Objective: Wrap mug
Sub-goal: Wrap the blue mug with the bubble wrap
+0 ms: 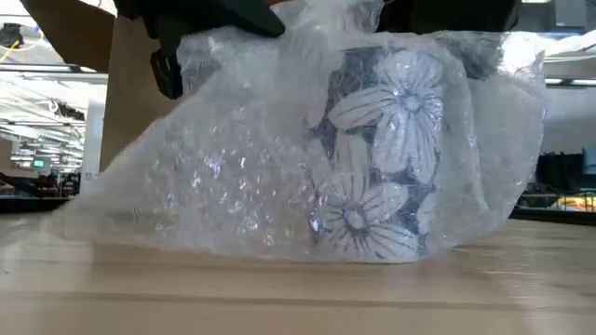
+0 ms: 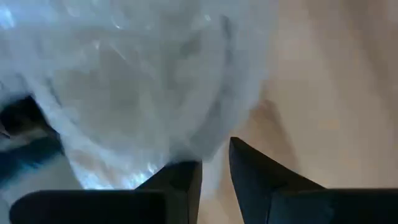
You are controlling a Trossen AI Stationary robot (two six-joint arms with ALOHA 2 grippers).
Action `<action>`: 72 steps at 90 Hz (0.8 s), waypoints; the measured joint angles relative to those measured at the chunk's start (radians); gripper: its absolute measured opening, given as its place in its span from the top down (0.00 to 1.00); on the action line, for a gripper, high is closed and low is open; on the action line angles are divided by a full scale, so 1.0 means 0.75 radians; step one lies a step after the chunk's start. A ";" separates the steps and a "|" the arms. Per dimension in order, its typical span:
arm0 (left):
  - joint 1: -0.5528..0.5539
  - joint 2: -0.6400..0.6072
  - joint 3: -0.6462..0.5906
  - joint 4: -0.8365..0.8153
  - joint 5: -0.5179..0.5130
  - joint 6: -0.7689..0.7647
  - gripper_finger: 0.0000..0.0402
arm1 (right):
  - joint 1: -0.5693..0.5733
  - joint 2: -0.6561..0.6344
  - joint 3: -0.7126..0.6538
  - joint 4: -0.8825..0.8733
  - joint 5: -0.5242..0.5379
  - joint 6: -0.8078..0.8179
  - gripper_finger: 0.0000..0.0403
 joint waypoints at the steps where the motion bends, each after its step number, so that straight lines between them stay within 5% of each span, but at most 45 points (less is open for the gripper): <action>1: 0.000 0.000 0.000 0.006 0.005 -0.014 1.00 | 0.001 0.000 -0.004 0.019 0.000 0.012 0.84; 23: -0.001 0.002 0.000 0.142 0.028 -0.196 1.00 | -0.023 0.001 -0.044 0.221 0.044 0.090 0.87; 72: -0.006 0.151 0.007 0.132 0.028 -0.433 1.00 | -0.036 0.001 0.108 0.086 0.131 -0.091 0.98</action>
